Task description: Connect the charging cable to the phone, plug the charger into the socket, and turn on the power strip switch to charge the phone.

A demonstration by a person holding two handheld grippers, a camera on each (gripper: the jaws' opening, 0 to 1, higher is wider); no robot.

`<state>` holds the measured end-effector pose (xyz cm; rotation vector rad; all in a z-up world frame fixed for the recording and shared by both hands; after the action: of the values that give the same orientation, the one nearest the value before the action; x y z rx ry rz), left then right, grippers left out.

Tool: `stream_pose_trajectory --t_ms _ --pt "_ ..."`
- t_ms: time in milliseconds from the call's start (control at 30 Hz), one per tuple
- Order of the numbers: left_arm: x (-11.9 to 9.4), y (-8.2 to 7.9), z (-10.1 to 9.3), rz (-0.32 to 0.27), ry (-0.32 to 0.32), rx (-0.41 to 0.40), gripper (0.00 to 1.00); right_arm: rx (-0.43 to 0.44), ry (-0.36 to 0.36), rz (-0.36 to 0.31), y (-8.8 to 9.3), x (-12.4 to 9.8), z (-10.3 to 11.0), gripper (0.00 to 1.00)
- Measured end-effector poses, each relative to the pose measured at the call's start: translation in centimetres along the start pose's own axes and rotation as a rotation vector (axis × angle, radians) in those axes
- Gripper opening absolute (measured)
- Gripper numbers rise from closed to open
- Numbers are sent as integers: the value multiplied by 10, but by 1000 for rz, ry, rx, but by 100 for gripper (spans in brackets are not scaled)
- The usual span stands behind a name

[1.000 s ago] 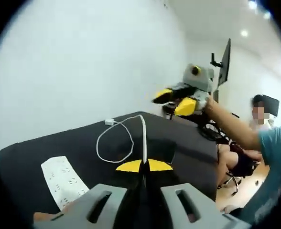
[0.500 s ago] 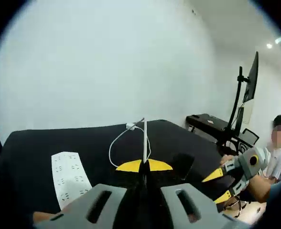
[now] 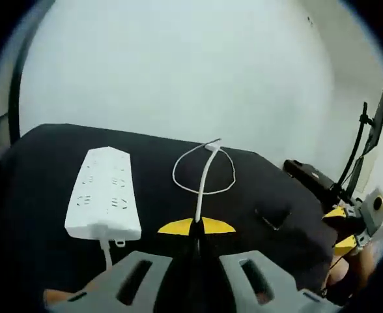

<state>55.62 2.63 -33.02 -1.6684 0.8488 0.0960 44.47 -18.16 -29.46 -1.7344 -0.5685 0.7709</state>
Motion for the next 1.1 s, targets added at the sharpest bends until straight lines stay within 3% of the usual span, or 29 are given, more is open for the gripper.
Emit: stream_pose_trajectory --t_ms 167,267,333,467,500,567,600,633,667,767,800,833,967,1000,1033,1067,1100 --pt "4 6 2 12 18 24 3 14 10 -3 1 -4 0 26" --pt "3 10 -4 12 32 62 13 15 16 -4 1 -4 2 26" --pt "4 8 -8 1 73 116 22 13 19 -1 2 -4 2 26" --pt "-7 2 -19 -21 146 260 29 8 26 4 3 -7 4 26" --pt "-13 1 -28 -20 210 364 29 8 29 3 3 -10 3 26" --pt "-21 -11 -34 -21 238 465 30 10 40 1 3 -14 3 26" --pt "-25 -14 -42 -27 289 548 29 18 50 -3 4 -19 1 26" --pt "-28 -19 -45 -24 306 575 31 21 52 -4 4 -20 1 26" --pt "-33 -28 -53 -23 347 671 32 27 62 -6 5 -25 0 26" --pt "-45 -37 -79 9 522 957 31 39 93 0 9 -36 -2 26" --pt "-51 -34 -91 46 626 1083 31 43 110 4 11 -41 -2 26" --pt "-53 -37 -98 48 677 1110 34 48 120 4 12 -45 -2 26" --pt "-47 -43 -113 265 847 1136 28 56 184 30 17 -68 2 26" --pt "-46 -44 -114 297 865 1167 27 54 199 39 18 -73 2 26" --pt "-43 -44 -115 318 884 1181 27 50 223 53 19 -82 3 26" --pt "-38 -48 -119 298 882 1169 25 50 238 61 19 -89 3 26" --pt "-35 -48 -123 291 918 1179 21 51 250 68 19 -95 4 26"
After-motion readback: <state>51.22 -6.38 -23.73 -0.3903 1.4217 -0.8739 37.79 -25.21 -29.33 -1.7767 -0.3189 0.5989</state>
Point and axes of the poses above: the point that each gripper's makers call its tool centre point, and the gripper's own axes: x roughly forward along the fingers, z roughly to its left, y roughly out of its underside, the point moved 4 cm from there along -x, roughly backward along the fingers, and after that the axes turned 9 degrees about z, right-handed, at the moved point
